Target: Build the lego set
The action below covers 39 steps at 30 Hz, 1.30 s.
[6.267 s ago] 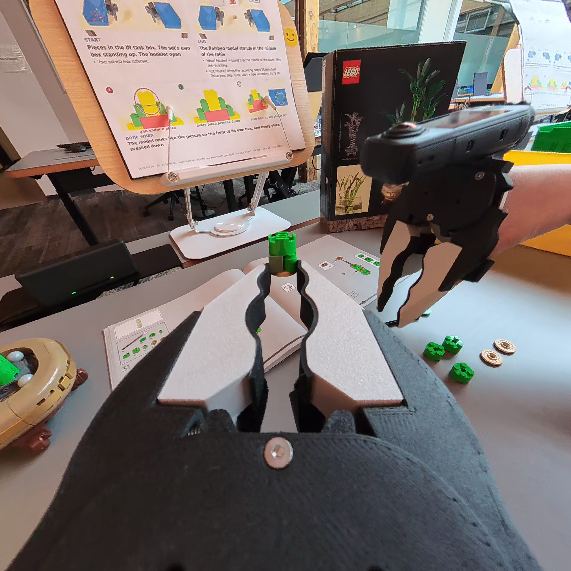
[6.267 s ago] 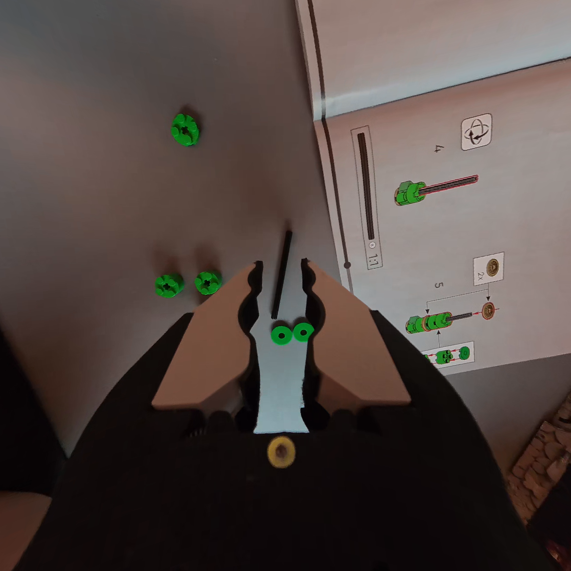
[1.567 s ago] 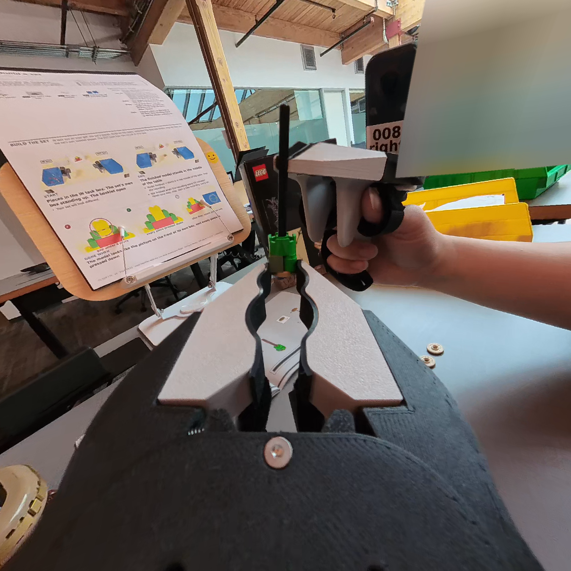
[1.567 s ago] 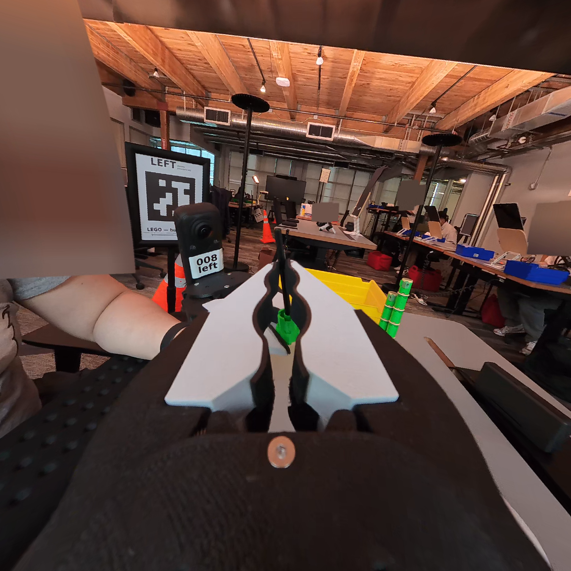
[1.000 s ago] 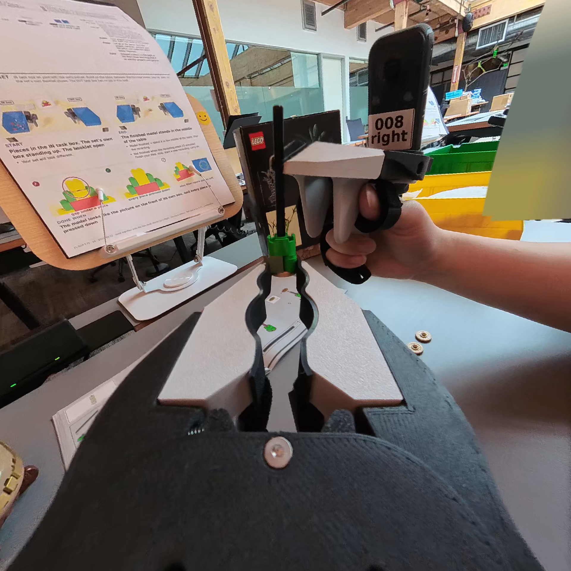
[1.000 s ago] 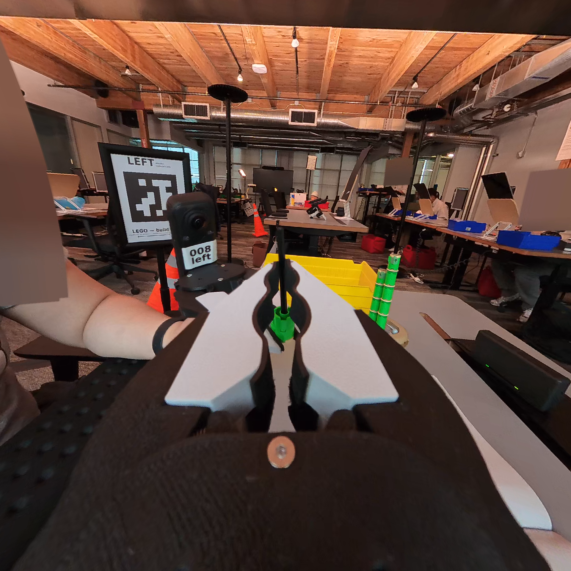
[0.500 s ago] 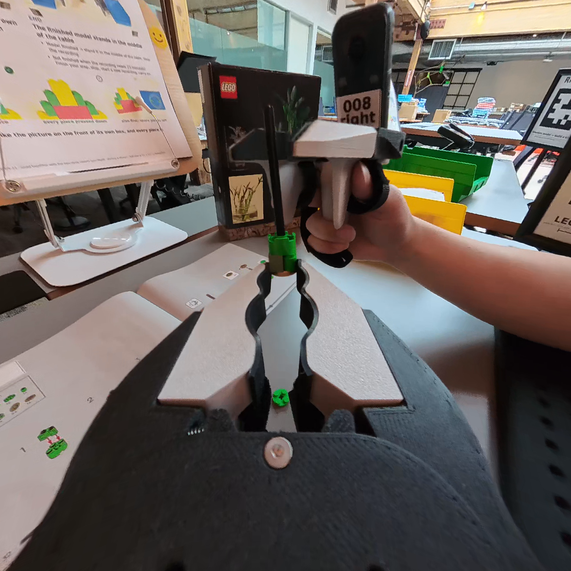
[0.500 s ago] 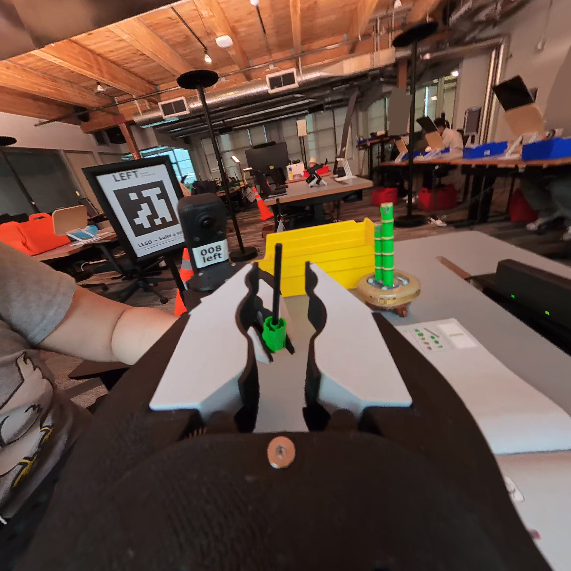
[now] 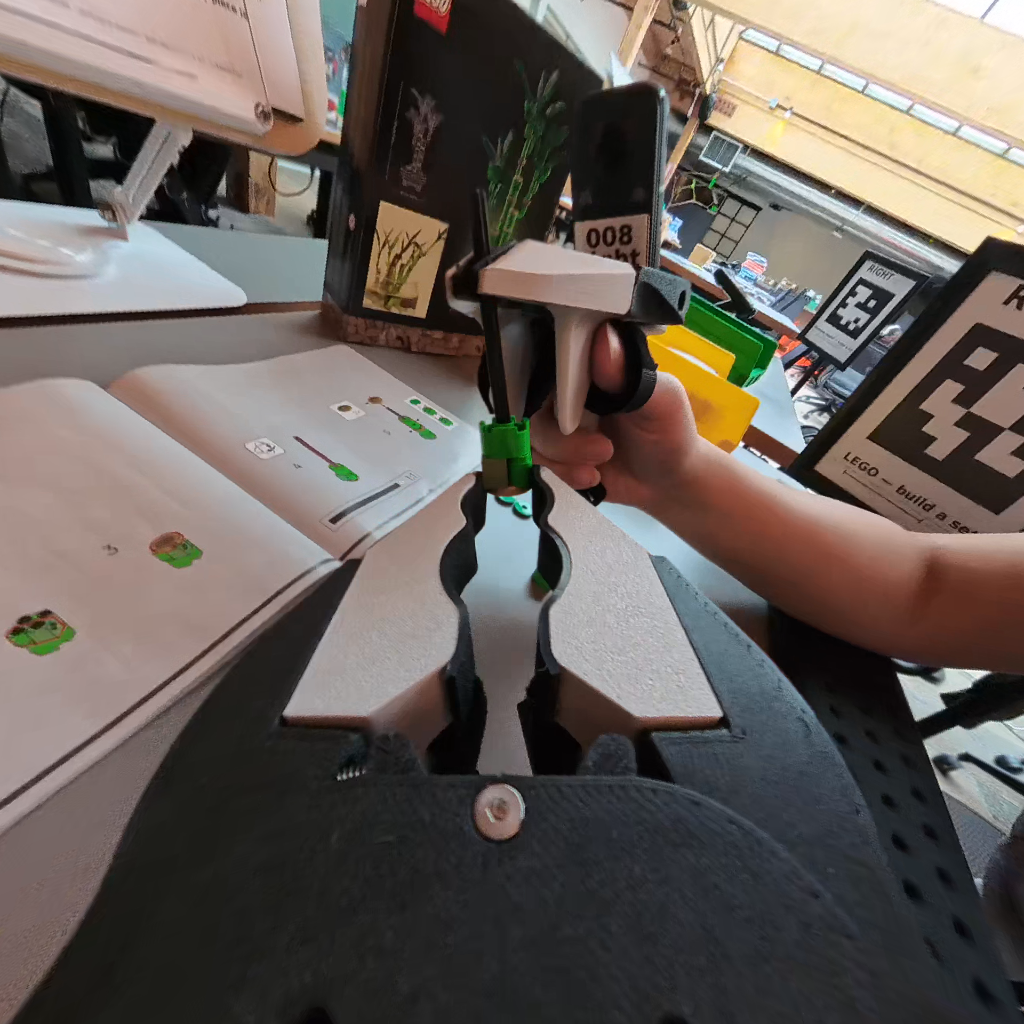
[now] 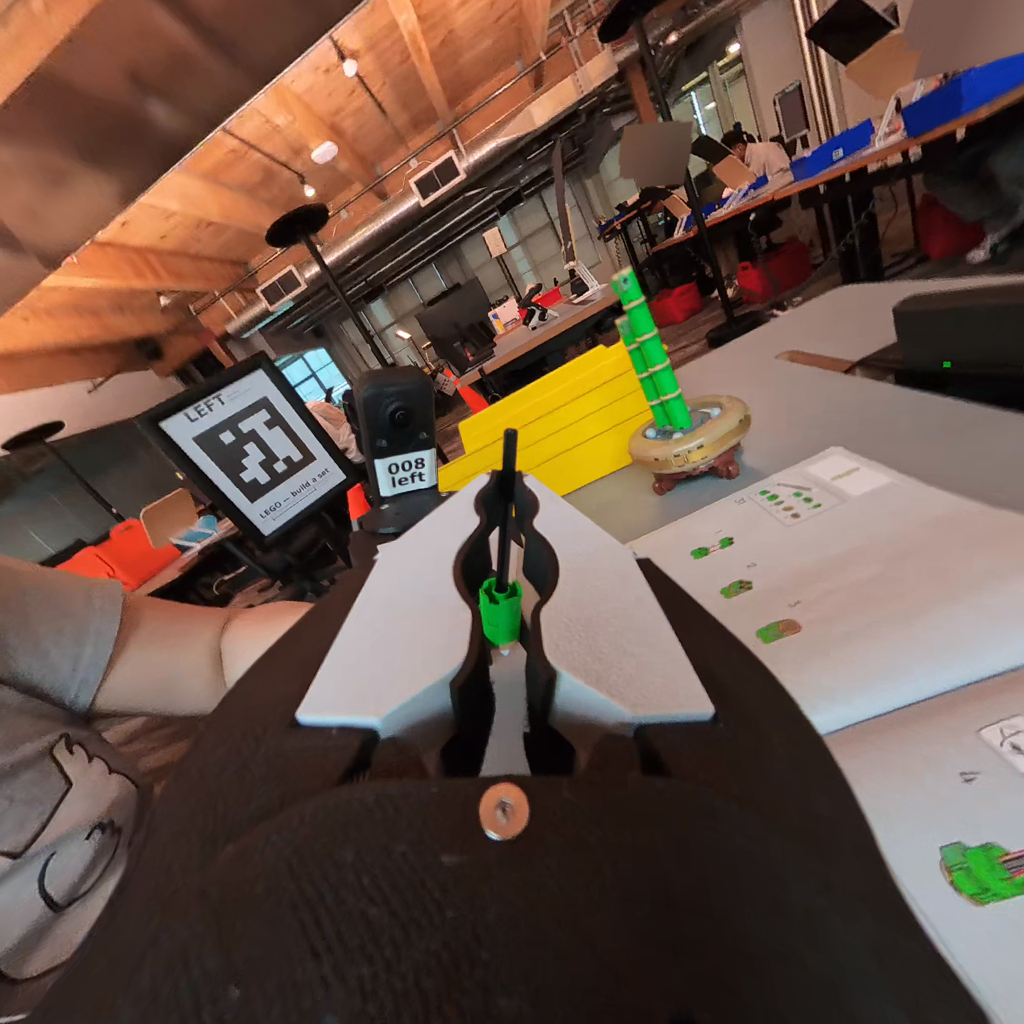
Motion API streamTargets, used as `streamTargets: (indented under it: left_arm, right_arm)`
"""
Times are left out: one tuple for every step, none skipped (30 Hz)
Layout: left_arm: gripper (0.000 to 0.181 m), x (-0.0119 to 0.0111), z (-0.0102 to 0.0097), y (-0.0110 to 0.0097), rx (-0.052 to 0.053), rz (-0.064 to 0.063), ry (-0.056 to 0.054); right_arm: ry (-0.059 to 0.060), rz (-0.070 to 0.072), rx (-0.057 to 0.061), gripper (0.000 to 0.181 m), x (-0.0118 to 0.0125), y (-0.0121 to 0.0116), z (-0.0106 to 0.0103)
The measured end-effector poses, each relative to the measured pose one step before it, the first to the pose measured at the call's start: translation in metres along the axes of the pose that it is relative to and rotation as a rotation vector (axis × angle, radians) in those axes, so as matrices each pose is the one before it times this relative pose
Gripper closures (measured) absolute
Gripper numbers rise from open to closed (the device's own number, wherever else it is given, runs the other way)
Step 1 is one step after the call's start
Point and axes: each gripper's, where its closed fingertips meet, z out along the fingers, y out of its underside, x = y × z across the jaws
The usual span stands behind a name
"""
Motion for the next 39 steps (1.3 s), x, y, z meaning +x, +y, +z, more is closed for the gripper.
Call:
streamTargets:
  left_arm:
    - [0.167,-0.00337,0.00094,0.00426,-0.0229,-0.0076,-0.0039]
    - [0.167,-0.00366,0.00021,0.00313,-0.0177,-0.0079,-0.0034]
    - [0.167,-0.00309,-0.00010,0.00188,-0.0090,-0.0141,0.0016]
    - [0.167,-0.00187,-0.00007,0.00107,-0.0042,-0.0222,0.0096]
    - [0.167,-0.00128,-0.00002,0.00082,-0.0013,-0.0250,0.0104]
    - [0.167,-0.00084,0.00030,0.00036,0.0023,-0.0189,0.0070]
    - [0.167,-0.00032,0.00041,0.00052,0.0000,-0.0127,0.0058]
    - [0.167,0.00003,0.00052,0.00066,-0.0027,-0.0078,0.0042]
    - [0.167,-0.00003,0.00026,0.00057,-0.0019,-0.0057,0.0025]
    - [0.167,0.00026,0.00006,0.00058,-0.0023,-0.0072,0.0045]
    - [0.167,0.00024,0.00001,0.00061,-0.0023,-0.0089,0.0060]
    - [0.167,0.00015,-0.00001,0.00053,-0.0026,-0.0083,0.0041]
    - [0.167,0.00047,0.00004,0.00057,-0.0036,-0.0055,0.0046]
    - [0.167,0.00140,-0.00024,0.00039,-0.0055,-0.0038,0.0094]
    - [0.167,0.00187,-0.00046,0.00026,-0.0076,-0.0034,0.0109]
    - [0.167,0.00130,-0.00109,0.00017,-0.0081,-0.0016,0.0055]
    - [0.167,0.00095,-0.00144,0.00049,-0.0103,0.0006,0.0030]
    - [0.167,0.00023,-0.00241,0.00116,-0.0125,0.0021,-0.0010]
    - [0.167,0.00000,-0.00349,0.00228,-0.0157,0.0045,-0.0041]
    - [0.167,0.00043,-0.00453,0.00330,-0.0197,0.0028,-0.0022]
    - [0.167,0.00038,-0.00563,0.00306,-0.0126,0.0048,-0.0060]
    - [0.167,0.00066,-0.00629,0.00246,-0.0041,0.0102,-0.0089]
    - [0.167,0.00069,-0.00623,0.00240,-0.0006,0.0085,-0.0081]
    - [0.167,0.00043,-0.00583,0.00209,0.0032,0.0021,-0.0064]
    - [0.167,0.00050,-0.00531,0.00199,0.0063,-0.0040,-0.0011]
    - [0.167,0.00088,-0.00472,0.00169,0.0072,-0.0091,0.0032]
    - [0.167,0.00098,-0.00425,0.00154,0.0062,-0.0103,0.0045]
    - [0.167,0.00091,-0.00353,0.00206,0.0024,-0.0091,0.0044]
    - [0.167,0.00089,-0.00275,0.00269,-0.0023,-0.0091,0.0054]
    - [0.167,0.00106,-0.00198,0.00287,-0.0029,-0.0104,0.0081]
    - [0.167,0.00151,-0.00096,0.00243,-0.0030,-0.0152,0.0134]
    - [0.167,0.00200,-0.00001,0.00151,-0.0027,-0.0205,0.0205]
    - [0.167,0.00166,0.00066,0.00079,-0.0015,-0.0219,0.0233]
    - [0.167,0.00026,0.00096,0.00122,-0.0067,-0.0216,0.0178]
    - [0.167,-0.00082,0.00085,0.00211,-0.0128,-0.0168,0.0098]
    - [0.167,-0.00122,0.00079,0.00238,-0.0137,-0.0109,0.0051]
    - [0.167,-0.00143,0.00073,0.00253,-0.0137,-0.0091,0.0020]
    - [0.167,-0.00146,0.00057,0.00236,-0.0110,-0.0092,0.0016]
    - [0.167,-0.00066,0.00041,0.00158,-0.0065,-0.0117,0.0069]
  right_arm:
    - [0.0110,0.0174,-0.0047,0.180,0.00415,0.00416,0.00113]
    - [0.0106,0.0140,-0.0017,0.181,0.00375,0.00282,0.00103]
    - [0.0090,0.0155,0.0010,0.181,0.00347,0.00157,0.00040]
    - [0.0034,0.0136,0.0013,0.181,0.00282,0.00109,0.00018]
    - [0.0027,0.0135,0.0006,0.181,0.00261,0.00080,-0.00033]
    - [0.0027,0.0068,0.0037,0.181,0.00200,0.00015,-0.00059]
    - [0.0009,0.0038,0.0001,0.181,0.00114,0.00065,-0.00036]
    - [0.0052,-0.0002,-0.0020,0.180,0.00107,0.00077,-0.00031]
    - [0.0062,-0.0025,-0.0047,0.180,0.00064,0.00075,0.00020]
    - [0.0026,-0.0025,-0.0060,0.179,-0.00012,0.00088,0.00033]
    - [0.0035,-0.0021,-0.0060,0.179,0.00011,0.00091,0.00031]
    - [0.0054,-0.0001,-0.0036,0.179,0.00058,0.00077,0.00004]
    - [-0.0005,0.0057,-0.0013,0.179,0.00018,0.00060,0.00005]
    - [-0.0089,0.0117,0.0039,0.179,-0.00106,0.00004,-0.00033]
    - [-0.0089,0.0183,0.0048,0.180,-0.00128,0.00008,-0.00041]
    - [-0.0012,0.0154,0.0085,0.180,-0.00070,-0.00021,-0.00031]
    - [0.0018,0.0054,0.0062,0.180,-0.00105,0.00057,0.00034]
    - [0.0078,-0.0030,0.0052,0.180,-0.00075,0.00117,0.00113]
    - [0.0065,-0.0074,-0.0034,0.180,-0.00128,0.00274,0.00254]
    - [-0.0001,-0.0082,-0.0110,0.180,-0.00231,0.00420,0.00369]
    - [0.0005,-0.0080,-0.0064,0.179,-0.00242,0.00360,0.00405]
    - [-0.0045,-0.0019,-0.0043,0.179,-0.00310,0.00306,0.00439]
    - [-0.0034,-0.0012,-0.0052,0.178,-0.00315,0.00307,0.00477]
    - [-0.0011,-0.0014,-0.0014,0.179,-0.00290,0.00272,0.00505]
    - [-0.0011,0.0038,0.0004,0.179,-0.00274,0.00267,0.00504]
    - [-0.0039,0.0103,0.0043,0.179,-0.00287,0.00231,0.00464]
    - [-0.0016,0.0122,0.0071,0.179,-0.00225,0.00220,0.00388]
    - [0.0021,0.0137,0.0068,0.179,-0.00143,0.00252,0.00279]
    - [0.0036,0.0127,0.0080,0.179,-0.00110,0.00311,0.00170]
    - [0.0075,0.0097,0.0127,0.179,-0.00070,0.00284,0.00039]
    - [0.0106,0.0073,0.0135,0.179,-0.00035,0.00222,-0.00047]
    - [0.0091,0.0053,0.0166,0.179,-0.00043,0.00107,-0.00107]
    - [0.0093,0.0062,0.0256,0.179,0.00006,-0.00031,-0.00186]
    - [0.0135,0.0144,0.0208,0.179,0.00158,0.00046,-0.00186]
    - [0.0120,0.0156,0.0146,0.180,0.00203,0.00149,-0.00149]
    - [0.0128,0.0090,0.0116,0.180,0.00250,0.00171,-0.00120]
    - [0.0112,0.0058,0.0051,0.180,0.00236,0.00235,-0.00091]
    - [0.0093,0.0020,0.0018,0.179,0.00234,0.00210,-0.00062]
    - [0.0040,0.0022,-0.0002,0.179,0.00178,0.00160,-0.00030]
